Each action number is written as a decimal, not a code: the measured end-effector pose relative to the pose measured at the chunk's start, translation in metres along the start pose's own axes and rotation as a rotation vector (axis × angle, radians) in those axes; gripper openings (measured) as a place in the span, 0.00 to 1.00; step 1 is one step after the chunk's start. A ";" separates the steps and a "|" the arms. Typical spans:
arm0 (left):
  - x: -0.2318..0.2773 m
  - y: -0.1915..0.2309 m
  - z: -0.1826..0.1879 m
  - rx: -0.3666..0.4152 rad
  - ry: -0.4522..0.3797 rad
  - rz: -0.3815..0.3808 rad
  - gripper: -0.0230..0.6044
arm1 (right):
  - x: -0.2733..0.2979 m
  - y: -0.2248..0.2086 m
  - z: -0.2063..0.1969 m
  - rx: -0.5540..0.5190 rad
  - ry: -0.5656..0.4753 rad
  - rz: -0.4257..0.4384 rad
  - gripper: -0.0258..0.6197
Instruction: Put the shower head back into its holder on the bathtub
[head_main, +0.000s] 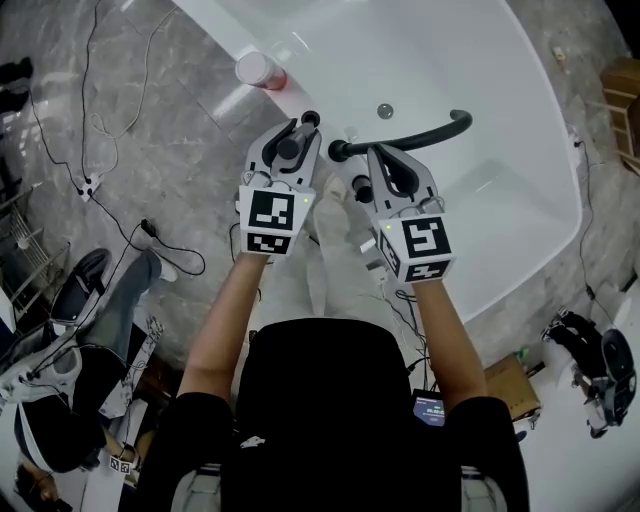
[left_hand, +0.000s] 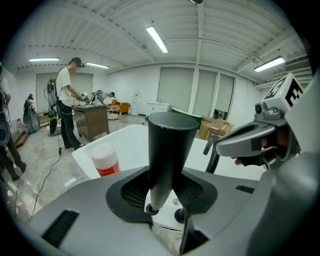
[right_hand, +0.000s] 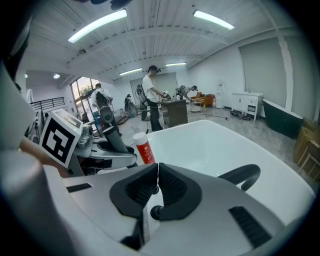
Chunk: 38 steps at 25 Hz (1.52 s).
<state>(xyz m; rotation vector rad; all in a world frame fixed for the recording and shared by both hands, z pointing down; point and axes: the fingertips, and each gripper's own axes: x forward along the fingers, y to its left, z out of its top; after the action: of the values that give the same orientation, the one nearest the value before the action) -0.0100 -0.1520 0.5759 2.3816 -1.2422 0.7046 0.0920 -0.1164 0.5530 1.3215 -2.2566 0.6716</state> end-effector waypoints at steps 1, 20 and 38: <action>0.003 0.000 -0.004 0.001 0.005 0.000 0.27 | 0.001 0.000 -0.002 0.007 0.002 0.003 0.08; 0.048 0.011 -0.060 0.008 0.068 0.000 0.27 | 0.023 0.012 -0.033 0.037 0.039 0.028 0.08; 0.089 0.035 -0.078 0.060 0.084 -0.012 0.27 | 0.060 0.012 -0.046 0.067 0.079 0.029 0.08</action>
<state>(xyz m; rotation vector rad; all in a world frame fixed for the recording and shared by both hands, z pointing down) -0.0162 -0.1884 0.6940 2.3788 -1.1868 0.8397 0.0599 -0.1238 0.6217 1.2717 -2.2116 0.8026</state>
